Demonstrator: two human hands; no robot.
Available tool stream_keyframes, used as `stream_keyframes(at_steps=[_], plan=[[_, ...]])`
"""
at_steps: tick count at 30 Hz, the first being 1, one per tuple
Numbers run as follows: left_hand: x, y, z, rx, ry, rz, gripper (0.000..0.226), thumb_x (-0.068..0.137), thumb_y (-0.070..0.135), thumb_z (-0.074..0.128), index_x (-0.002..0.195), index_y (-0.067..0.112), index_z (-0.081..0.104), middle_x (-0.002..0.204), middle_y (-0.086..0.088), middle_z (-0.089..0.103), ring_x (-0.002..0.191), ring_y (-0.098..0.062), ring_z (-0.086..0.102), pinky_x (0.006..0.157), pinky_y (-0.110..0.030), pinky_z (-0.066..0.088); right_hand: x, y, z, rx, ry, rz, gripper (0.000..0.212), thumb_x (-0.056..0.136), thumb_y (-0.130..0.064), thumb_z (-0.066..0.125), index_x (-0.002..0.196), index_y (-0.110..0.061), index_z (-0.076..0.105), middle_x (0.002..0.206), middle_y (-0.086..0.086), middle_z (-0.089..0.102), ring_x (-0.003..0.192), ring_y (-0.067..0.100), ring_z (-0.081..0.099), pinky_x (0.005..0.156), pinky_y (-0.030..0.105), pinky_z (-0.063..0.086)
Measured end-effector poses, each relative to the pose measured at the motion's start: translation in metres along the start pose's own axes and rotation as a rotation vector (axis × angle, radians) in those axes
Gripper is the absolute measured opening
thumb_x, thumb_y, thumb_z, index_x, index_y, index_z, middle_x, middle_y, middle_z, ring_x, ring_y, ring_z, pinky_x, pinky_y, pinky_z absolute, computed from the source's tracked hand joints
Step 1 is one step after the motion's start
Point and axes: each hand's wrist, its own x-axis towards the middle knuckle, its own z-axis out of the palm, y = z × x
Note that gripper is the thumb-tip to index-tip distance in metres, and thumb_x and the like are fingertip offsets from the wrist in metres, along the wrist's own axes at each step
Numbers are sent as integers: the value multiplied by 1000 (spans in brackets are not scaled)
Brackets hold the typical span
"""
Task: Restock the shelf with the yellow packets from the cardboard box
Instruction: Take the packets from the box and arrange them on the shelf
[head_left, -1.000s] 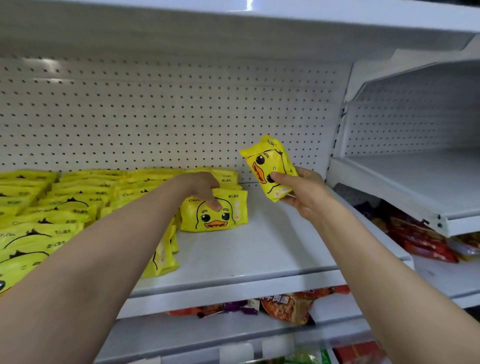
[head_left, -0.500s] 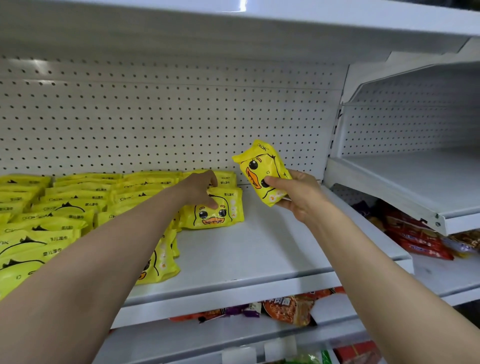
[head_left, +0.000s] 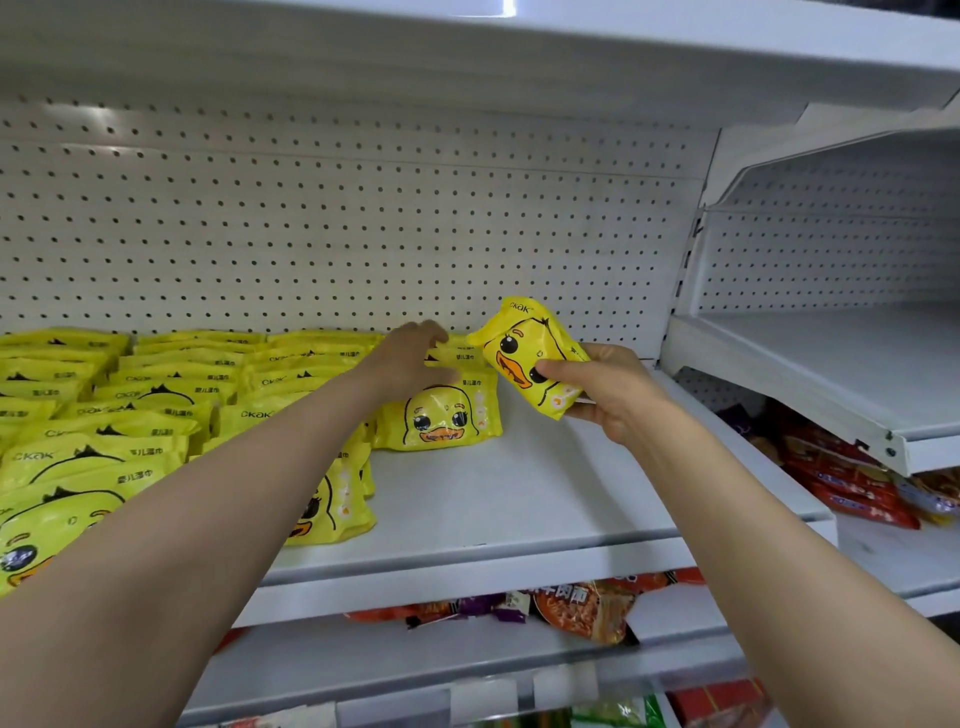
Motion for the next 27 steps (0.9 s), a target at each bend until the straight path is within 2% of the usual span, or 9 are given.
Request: stream_keyframes(at_steps=[3, 6, 10, 13, 15, 17, 21, 23, 27], plan=[[-9, 17, -23, -324, 67, 3, 38, 90, 34, 67, 125, 26, 55, 121, 1, 58, 110, -17, 59, 89, -30, 48, -1, -3, 0, -60, -52, 2, 20, 80, -7, 78, 98, -12, 71, 86, 6, 75, 68, 15, 71, 53, 25, 56], [-22, 29, -41, -689, -72, 19, 29, 95, 31, 62, 123, 36, 56, 123, 2, 61, 109, -13, 64, 91, -36, 55, -1, -7, -1, -125, -129, -10, 26, 81, -7, 77, 106, -10, 71, 85, 4, 75, 65, 13, 71, 53, 25, 56], [-33, 34, -44, -657, -182, 82, 35, 88, 23, 72, 117, 38, 58, 129, 3, 55, 109, -12, 64, 87, -35, 57, 0, -11, 6, -238, -182, -58, 37, 78, -6, 80, 108, -23, 65, 89, 4, 73, 67, 16, 71, 55, 28, 57], [-37, 31, -42, -607, -138, 92, 30, 86, 16, 73, 111, 30, 60, 126, 0, 58, 87, -12, 68, 75, -32, 57, 2, -9, 15, -251, -256, -103, 51, 77, -7, 82, 118, -25, 58, 93, 8, 71, 70, 22, 71, 61, 35, 60], [-41, 25, -44, -566, -96, 87, 25, 86, 18, 74, 107, 26, 61, 120, -5, 60, 77, -11, 62, 67, -29, 52, 3, -4, 19, -231, -305, -148, 53, 77, -7, 82, 119, -26, 56, 99, 10, 69, 74, 25, 70, 64, 39, 60], [-46, 20, -46, -559, -72, 54, 22, 85, 17, 74, 103, 23, 63, 108, -7, 59, 72, -10, 55, 64, -25, 48, 4, 0, 22, -196, -309, -199, 48, 79, -6, 80, 115, -24, 55, 107, 11, 68, 77, 23, 70, 65, 40, 59], [-55, 13, -50, -571, -62, 3, 17, 84, 10, 75, 94, 18, 64, 90, 1, 54, 60, -7, 49, 54, -17, 43, 9, 9, 27, -155, -312, -262, 33, 82, -6, 78, 105, -21, 59, 119, 9, 66, 78, 19, 70, 63, 37, 56], [-56, 8, -50, -567, -69, -1, 15, 83, 10, 74, 94, 16, 66, 84, 4, 56, 59, -4, 50, 57, -19, 45, 11, 13, 29, -147, -318, -275, 29, 82, -7, 77, 102, -21, 61, 118, 7, 66, 79, 18, 69, 63, 36, 56], [-58, -2, -52, -563, -54, -19, 10, 86, 12, 72, 96, 11, 70, 71, 8, 63, 67, -10, 53, 61, -20, 46, 14, 15, 36, -90, -333, -271, 19, 84, -8, 75, 95, -19, 64, 106, -2, 70, 75, 14, 69, 60, 30, 55]])
